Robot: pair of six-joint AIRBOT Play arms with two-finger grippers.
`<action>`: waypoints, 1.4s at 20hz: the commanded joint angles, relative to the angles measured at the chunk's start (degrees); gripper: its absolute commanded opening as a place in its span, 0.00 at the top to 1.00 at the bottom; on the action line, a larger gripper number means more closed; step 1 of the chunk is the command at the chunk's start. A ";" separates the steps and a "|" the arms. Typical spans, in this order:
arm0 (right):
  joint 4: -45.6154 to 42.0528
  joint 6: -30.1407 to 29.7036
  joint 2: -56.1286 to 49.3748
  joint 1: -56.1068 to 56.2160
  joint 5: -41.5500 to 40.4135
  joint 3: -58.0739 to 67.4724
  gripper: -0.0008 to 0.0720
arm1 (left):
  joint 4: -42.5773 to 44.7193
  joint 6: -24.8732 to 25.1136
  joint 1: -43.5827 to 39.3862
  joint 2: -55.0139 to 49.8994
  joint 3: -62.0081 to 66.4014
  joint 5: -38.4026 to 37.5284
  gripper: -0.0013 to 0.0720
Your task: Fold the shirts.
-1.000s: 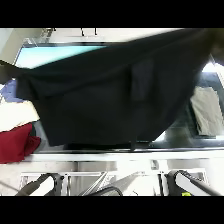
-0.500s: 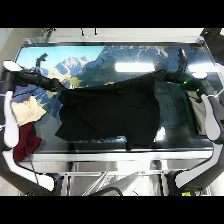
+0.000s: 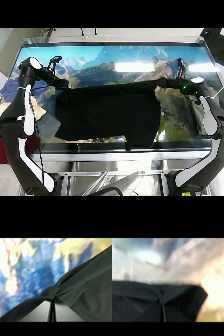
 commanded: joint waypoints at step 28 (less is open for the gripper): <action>-17.00 15.37 19.34 -16.46 21.18 -23.58 0.60 | 7.39 -3.56 12.33 29.88 -54.49 -0.70 0.06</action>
